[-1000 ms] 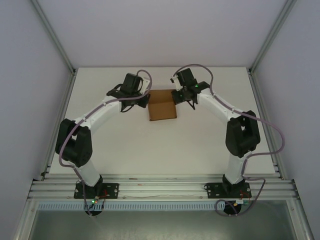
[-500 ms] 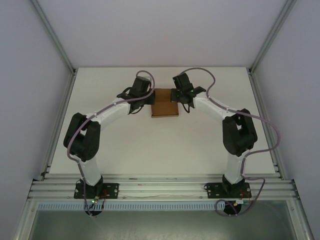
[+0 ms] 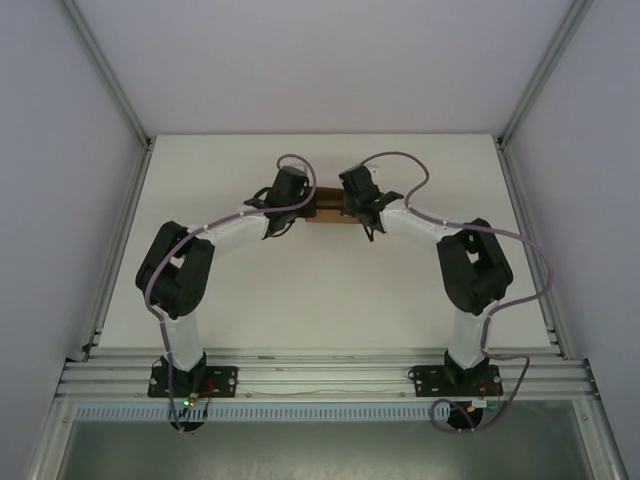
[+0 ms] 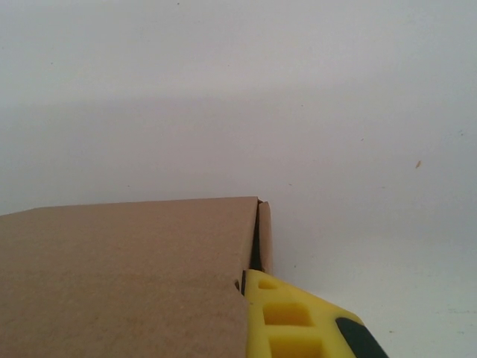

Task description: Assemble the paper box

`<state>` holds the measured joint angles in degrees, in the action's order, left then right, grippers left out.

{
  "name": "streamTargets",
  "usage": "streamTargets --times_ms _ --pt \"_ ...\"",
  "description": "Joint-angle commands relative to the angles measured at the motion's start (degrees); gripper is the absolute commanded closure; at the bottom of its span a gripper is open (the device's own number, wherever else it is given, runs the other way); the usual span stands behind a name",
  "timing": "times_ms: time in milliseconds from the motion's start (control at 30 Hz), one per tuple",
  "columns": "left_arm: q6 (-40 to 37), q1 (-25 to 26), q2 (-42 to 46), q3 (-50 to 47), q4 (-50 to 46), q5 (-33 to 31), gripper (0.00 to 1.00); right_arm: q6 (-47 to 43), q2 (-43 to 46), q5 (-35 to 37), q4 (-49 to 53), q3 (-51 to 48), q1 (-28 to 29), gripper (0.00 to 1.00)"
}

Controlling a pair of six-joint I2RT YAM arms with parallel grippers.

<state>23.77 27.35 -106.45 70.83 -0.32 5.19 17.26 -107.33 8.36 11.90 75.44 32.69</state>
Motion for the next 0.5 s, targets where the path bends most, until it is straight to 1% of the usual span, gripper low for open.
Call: streamTargets --times_ms 0,67,100,133,167,200,233,267,433,467 --pt "0.00 2.98 1.56 -3.26 0.08 5.10 0.88 -1.70 1.70 1.90 -4.46 -3.69 3.29 0.96" --pt "-0.20 3.06 3.43 -5.16 0.35 4.63 0.81 -3.28 2.54 4.03 -7.20 -6.79 3.78 0.96" --pt "-0.43 3.14 4.46 -5.98 0.40 4.28 0.75 -3.90 2.81 5.48 -9.01 -8.57 3.95 0.96" --pt "-0.64 3.23 5.42 -6.80 0.52 3.94 0.67 -4.84 3.01 6.71 -11.31 -10.50 4.05 0.96" --pt "-0.74 3.23 6.49 -7.60 0.43 3.80 0.52 -5.81 3.21 7.53 -13.88 -12.71 4.14 0.96" --pt "-0.76 3.31 7.52 -8.12 0.24 3.64 0.33 -6.53 3.35 8.26 -15.77 -14.32 4.17 0.96" --pt "-0.78 3.27 8.51 -8.66 -0.21 3.64 0.11 -7.48 3.49 8.52 -17.59 -15.82 4.24 0.96" --pt "-1.06 3.40 9.59 -8.73 -1.44 3.50 0.00 -8.55 3.54 8.71 -19.19 -17.15 4.41 0.96" --pt "-0.43 3.63 15.48 -9.30 -6.23 3.31 0.00 -11.97 2.45 9.57 -22.64 -20.07 4.93 0.96" --pt "0.04 3.72 16.61 -9.06 -7.64 2.49 0.00 -12.75 2.33 10.19 -23.47 -20.63 5.25 0.96"
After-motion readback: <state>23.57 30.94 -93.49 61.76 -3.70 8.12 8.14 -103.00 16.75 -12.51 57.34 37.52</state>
